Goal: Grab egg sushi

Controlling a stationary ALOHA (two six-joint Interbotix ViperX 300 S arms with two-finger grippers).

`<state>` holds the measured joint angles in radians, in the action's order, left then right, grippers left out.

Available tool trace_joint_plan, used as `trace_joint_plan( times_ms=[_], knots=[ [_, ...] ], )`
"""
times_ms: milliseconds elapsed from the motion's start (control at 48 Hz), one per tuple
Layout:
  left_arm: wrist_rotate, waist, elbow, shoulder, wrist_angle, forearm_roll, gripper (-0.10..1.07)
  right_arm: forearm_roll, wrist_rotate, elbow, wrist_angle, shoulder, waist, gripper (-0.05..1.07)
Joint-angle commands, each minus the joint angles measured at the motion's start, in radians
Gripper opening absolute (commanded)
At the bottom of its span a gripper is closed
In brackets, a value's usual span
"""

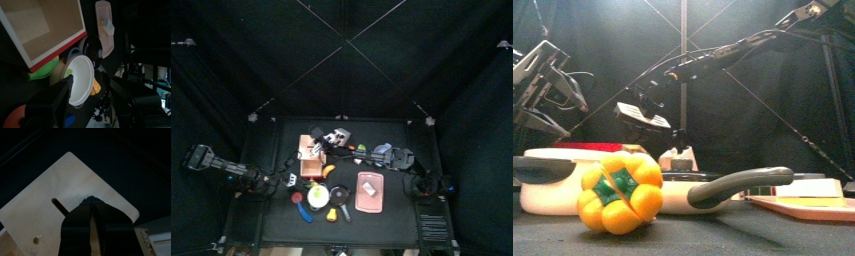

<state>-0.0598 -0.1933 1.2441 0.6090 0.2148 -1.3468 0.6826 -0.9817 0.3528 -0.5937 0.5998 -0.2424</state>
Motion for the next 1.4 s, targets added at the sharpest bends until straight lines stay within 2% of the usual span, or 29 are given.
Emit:
trace_joint_plan(
  times_ms=[0,250,417,667,896,1125,1375],
  knots=[
    [0.003,0.003,-0.02,0.003,0.002,0.029,0.86,0.015,0.003,0.015,-0.008,-0.091,0.011,0.05],
    [0.002,0.003,-0.023,0.023,0.008,0.155,0.86,0.097,0.002,0.008,-0.049,-0.181,0.055,0.05],
    [0.006,0.003,-0.026,0.054,0.008,0.291,0.86,0.141,0.002,-0.061,-0.101,-0.259,0.109,0.05],
    [0.002,0.015,-0.023,0.147,0.014,0.546,0.86,0.13,-0.014,-0.267,-0.094,-0.413,0.207,0.05],
    [0.009,0.072,-0.012,0.161,0.014,0.687,0.86,0.072,-0.066,-0.414,-0.032,-0.532,0.262,0.05],
    [0.009,0.152,-0.009,0.166,0.011,0.821,0.86,0.069,-0.236,-0.598,0.002,-0.657,0.278,0.05],
    [0.009,0.244,-0.015,0.186,0.011,1.003,0.86,0.049,-0.439,-0.818,0.092,-0.778,0.281,0.05]
  ],
)
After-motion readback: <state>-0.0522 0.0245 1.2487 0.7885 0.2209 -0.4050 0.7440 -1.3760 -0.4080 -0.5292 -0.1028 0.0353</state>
